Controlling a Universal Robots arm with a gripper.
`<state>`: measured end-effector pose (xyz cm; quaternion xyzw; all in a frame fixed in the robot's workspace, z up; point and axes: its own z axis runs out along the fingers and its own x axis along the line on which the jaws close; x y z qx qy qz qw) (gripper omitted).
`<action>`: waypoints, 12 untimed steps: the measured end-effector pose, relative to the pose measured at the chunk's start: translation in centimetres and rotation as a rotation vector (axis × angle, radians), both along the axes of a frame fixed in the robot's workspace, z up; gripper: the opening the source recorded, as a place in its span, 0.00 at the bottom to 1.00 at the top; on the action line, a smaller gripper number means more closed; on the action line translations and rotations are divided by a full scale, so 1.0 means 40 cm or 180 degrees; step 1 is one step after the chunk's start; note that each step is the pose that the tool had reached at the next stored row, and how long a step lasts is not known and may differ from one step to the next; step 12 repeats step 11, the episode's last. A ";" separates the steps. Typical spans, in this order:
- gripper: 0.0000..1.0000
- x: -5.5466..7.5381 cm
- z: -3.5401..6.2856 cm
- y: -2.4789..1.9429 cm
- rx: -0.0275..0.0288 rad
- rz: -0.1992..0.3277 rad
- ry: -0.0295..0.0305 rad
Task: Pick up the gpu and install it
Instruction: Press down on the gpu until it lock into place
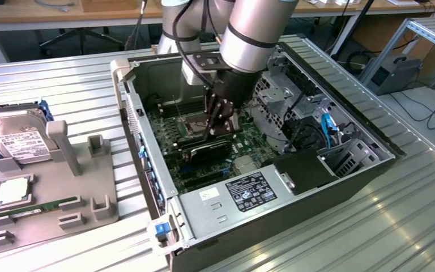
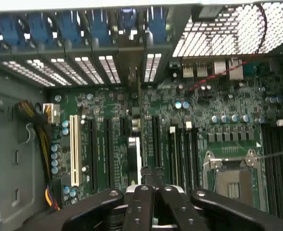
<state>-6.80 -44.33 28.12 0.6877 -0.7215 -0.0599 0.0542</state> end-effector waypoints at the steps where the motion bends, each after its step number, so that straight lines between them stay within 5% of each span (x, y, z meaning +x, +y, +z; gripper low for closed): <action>1: 0.11 0.011 0.000 0.000 0.0000 0.0000 0.0011; 5: 0.11 0.033 0.000 0.000 0.0000 0.0000 0.0031; 12: 0.11 0.034 0.000 0.000 0.0000 0.0000 0.0032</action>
